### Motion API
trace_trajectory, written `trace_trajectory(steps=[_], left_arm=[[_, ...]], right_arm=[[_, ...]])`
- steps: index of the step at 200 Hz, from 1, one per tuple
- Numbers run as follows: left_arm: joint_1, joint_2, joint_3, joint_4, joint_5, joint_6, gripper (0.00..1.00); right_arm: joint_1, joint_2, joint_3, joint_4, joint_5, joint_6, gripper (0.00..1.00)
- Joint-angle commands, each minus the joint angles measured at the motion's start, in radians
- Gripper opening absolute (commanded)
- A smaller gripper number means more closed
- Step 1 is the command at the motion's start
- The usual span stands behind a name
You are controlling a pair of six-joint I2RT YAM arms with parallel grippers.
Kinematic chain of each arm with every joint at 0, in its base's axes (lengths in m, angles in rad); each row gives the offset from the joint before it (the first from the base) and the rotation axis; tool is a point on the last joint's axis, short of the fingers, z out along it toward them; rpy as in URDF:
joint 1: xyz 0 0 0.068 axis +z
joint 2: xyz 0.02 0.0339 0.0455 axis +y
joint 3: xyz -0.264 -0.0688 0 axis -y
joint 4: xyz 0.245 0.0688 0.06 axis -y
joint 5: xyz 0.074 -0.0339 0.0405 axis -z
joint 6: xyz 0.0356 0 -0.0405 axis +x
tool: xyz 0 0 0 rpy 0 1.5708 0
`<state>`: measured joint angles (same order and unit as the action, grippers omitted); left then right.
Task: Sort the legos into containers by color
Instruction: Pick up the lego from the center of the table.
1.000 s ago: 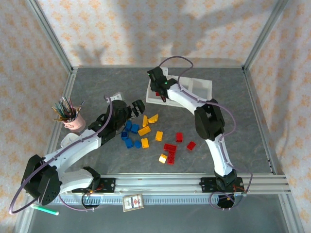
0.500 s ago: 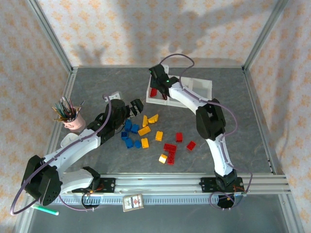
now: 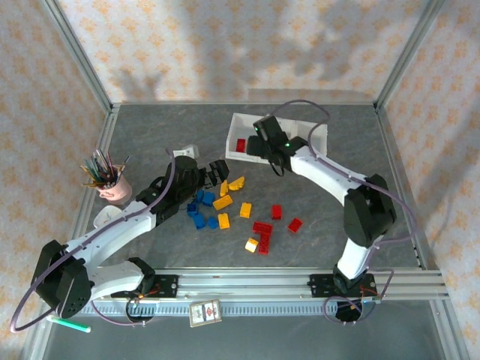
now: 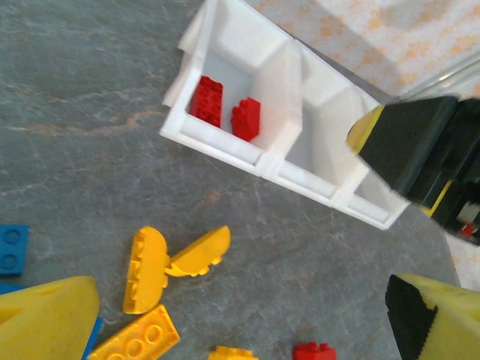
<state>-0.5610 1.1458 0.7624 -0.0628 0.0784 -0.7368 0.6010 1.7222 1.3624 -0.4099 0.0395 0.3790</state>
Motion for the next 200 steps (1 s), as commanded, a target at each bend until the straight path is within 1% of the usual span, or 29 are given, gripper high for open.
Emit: trace_trajectory(steps=[1, 35, 53, 103, 119, 135, 156, 200], left_arm=[[-0.030, -0.030, -0.021, 0.008, 0.017, -0.033, 0.99], [-0.075, -0.046, -0.079, 0.060, 0.005, -0.093, 0.99], [-0.102, -0.053, -0.117, 0.096, 0.000, -0.130, 0.99], [-0.161, -0.055, -0.154, 0.098, -0.058, -0.177, 0.99], [-0.168, -0.063, -0.173, 0.113, -0.068, -0.192, 0.99], [-0.168, -0.063, -0.176, 0.111, -0.071, -0.194, 0.99], [-0.169, -0.058, -0.172, 0.101, -0.074, -0.192, 0.99], [-0.169, -0.041, -0.154, 0.087, -0.073, -0.183, 0.99]], right_arm=[[0.002, -0.087, -0.104, -0.047, -0.028, 0.062, 0.77], [0.027, -0.176, -0.263, -0.076, -0.023, 0.105, 0.82], [0.057, -0.202, -0.328, -0.073, -0.028, 0.125, 0.84], [0.126, -0.210, -0.427, -0.063, -0.053, 0.184, 0.87], [0.134, -0.201, -0.445, -0.075, -0.031, 0.196, 0.87], [0.134, -0.193, -0.466, -0.091, 0.000, 0.218, 0.83], [0.135, -0.186, -0.502, -0.061, -0.014, 0.212, 0.76], [0.150, -0.150, -0.520, -0.040, -0.039, 0.204, 0.62]])
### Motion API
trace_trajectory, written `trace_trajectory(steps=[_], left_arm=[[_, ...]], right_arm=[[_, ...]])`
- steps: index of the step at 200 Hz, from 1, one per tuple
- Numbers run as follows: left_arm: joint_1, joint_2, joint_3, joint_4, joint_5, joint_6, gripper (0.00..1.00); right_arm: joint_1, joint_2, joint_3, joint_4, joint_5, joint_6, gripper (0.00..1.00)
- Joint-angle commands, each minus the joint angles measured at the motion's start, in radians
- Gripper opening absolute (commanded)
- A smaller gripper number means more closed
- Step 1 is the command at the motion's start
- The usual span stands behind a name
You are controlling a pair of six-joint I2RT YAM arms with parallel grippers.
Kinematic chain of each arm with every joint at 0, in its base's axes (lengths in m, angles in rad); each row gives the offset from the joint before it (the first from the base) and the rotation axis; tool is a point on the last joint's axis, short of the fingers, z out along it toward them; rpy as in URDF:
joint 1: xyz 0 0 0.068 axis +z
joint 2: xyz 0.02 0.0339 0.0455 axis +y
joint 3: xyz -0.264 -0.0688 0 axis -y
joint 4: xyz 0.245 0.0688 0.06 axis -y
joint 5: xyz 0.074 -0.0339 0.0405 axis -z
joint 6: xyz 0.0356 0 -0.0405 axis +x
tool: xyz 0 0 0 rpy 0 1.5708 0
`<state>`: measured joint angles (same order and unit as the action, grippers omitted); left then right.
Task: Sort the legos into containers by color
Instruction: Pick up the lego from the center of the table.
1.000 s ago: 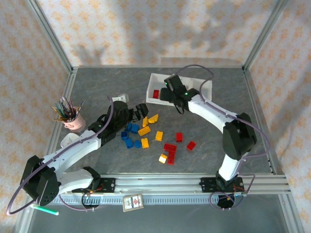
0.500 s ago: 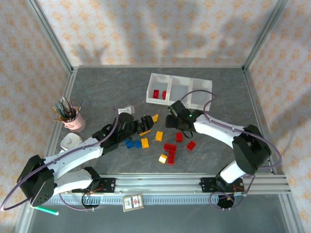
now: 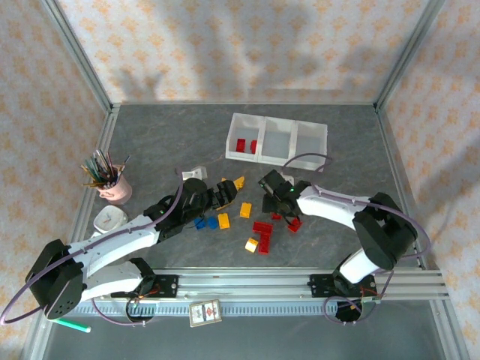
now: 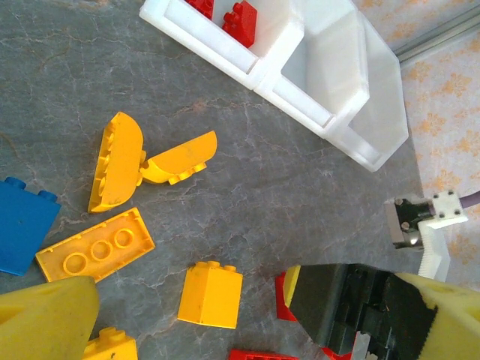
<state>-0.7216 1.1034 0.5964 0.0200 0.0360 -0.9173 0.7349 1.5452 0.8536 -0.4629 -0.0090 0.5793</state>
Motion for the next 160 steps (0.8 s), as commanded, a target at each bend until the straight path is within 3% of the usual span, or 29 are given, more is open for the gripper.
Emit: trace_trajectory(steps=[1, 124, 160], left_arm=[[-0.009, 0.002, 0.012, 0.004, -0.031, -0.003, 0.99], [-0.008, 0.023, 0.028, 0.012, -0.013, -0.003, 0.99], [-0.009, 0.003, 0.032, 0.002, -0.019, 0.001, 0.99]], right_arm=[[0.016, 0.028, -0.011, 0.013, 0.010, 0.004, 0.62], [0.024, 0.042, 0.003, 0.029, 0.046, -0.034, 0.29], [0.018, 0.006, 0.062, 0.008, 0.065, -0.060, 0.28]])
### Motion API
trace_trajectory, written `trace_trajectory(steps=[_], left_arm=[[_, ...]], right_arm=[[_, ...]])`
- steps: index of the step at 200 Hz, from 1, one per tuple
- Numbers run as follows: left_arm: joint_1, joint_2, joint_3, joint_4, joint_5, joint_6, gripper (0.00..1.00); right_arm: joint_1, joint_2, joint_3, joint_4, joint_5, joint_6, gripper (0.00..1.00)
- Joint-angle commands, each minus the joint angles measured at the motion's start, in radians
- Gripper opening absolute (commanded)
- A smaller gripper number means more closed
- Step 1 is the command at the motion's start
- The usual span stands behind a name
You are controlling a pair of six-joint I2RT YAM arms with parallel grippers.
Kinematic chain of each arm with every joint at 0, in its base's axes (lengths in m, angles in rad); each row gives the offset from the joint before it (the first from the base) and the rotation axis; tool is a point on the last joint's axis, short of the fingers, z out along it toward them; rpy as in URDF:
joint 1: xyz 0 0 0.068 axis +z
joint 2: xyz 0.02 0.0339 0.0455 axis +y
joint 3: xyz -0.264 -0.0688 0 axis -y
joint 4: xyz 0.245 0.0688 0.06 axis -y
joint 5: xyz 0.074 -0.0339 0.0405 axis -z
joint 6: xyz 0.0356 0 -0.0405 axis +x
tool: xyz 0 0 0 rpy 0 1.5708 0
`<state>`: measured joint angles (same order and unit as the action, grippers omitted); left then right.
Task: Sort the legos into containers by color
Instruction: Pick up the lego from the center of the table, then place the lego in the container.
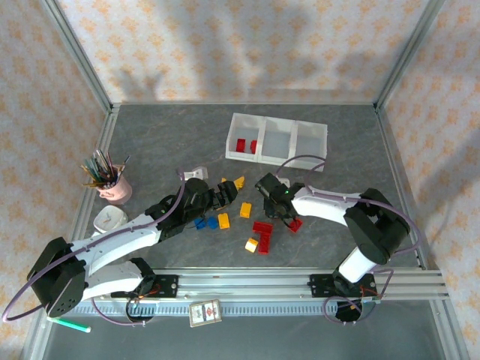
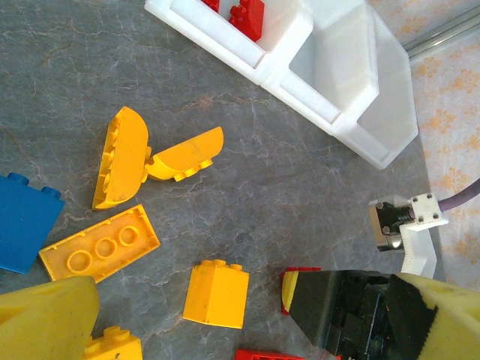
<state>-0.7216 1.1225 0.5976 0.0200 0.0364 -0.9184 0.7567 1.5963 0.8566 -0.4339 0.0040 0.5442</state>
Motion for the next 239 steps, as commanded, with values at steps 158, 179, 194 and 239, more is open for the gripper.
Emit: trace_trajectory(steps=[158, 179, 194, 239], left_arm=[[0.062, 0.080, 0.196, 0.000, -0.044, 0.156, 0.99], [0.105, 0.085, 0.196, 0.012, -0.025, 0.164, 0.99], [0.132, 0.086, 0.197, 0.015, -0.021, 0.172, 0.99], [0.187, 0.084, 0.197, 0.017, -0.009, 0.190, 0.99]], right_arm=[[-0.168, 0.281, 0.632, 0.091, 0.083, -0.211, 0.27], [-0.170, 0.366, 0.732, 0.111, 0.093, -0.233, 0.27], [-0.172, 0.435, 0.814, 0.107, 0.098, -0.246, 0.27], [-0.175, 0.612, 1.045, 0.061, 0.110, -0.285, 0.38]])
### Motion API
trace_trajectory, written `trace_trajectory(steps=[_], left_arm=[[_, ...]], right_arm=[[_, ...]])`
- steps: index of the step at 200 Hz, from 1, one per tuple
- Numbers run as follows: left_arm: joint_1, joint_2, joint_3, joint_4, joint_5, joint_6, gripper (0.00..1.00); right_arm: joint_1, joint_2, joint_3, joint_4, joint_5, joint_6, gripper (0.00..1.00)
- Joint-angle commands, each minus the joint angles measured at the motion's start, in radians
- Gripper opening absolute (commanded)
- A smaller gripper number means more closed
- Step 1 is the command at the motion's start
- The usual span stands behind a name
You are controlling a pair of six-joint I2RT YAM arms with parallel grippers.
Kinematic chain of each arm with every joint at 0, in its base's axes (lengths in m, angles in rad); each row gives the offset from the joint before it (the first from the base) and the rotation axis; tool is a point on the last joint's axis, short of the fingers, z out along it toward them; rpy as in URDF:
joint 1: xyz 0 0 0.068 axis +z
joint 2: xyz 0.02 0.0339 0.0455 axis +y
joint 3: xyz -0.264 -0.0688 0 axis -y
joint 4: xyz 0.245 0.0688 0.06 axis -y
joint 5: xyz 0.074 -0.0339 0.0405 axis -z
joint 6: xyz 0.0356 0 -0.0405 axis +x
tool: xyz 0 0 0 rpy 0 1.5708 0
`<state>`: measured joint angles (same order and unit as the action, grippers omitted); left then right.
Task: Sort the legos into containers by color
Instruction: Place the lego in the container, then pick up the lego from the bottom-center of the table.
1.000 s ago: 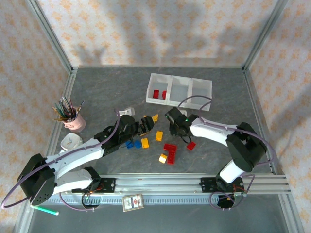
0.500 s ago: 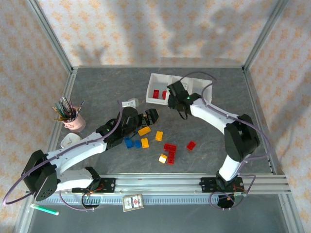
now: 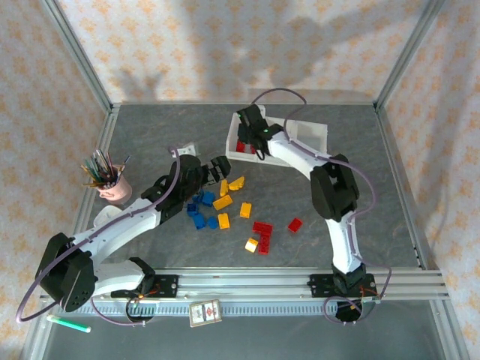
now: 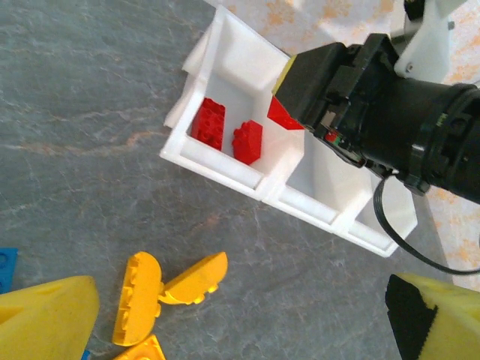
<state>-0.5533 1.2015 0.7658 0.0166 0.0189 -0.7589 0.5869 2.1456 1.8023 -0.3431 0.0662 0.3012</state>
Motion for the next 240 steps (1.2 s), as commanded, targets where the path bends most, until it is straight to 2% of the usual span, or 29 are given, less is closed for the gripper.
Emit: trace_trajectory(steps=[1, 33, 66, 149, 240], left_arm=[[0.019, 0.005, 0.029, 0.020, 0.009, 0.030, 0.99], [0.026, -0.002, 0.031, 0.005, 0.010, 0.039, 0.99], [0.027, -0.009, 0.038, -0.017, 0.007, 0.038, 0.99], [0.012, -0.081, -0.008, -0.067, 0.087, 0.031, 0.99], [-0.158, -0.139, -0.137, -0.001, 0.052, -0.070, 0.99]], right_arm=[[-0.004, 0.066, 0.104, -0.031, 0.048, -0.042, 0.38], [-0.006, 0.098, 0.190, -0.074, 0.022, -0.059, 0.51], [-0.006, 0.006, 0.135, -0.073, -0.002, -0.059, 0.55], [-0.006, -0.429, -0.418, -0.055, -0.050, 0.058, 0.69], [0.005, -0.776, -0.889, -0.304, 0.047, 0.335, 0.84]])
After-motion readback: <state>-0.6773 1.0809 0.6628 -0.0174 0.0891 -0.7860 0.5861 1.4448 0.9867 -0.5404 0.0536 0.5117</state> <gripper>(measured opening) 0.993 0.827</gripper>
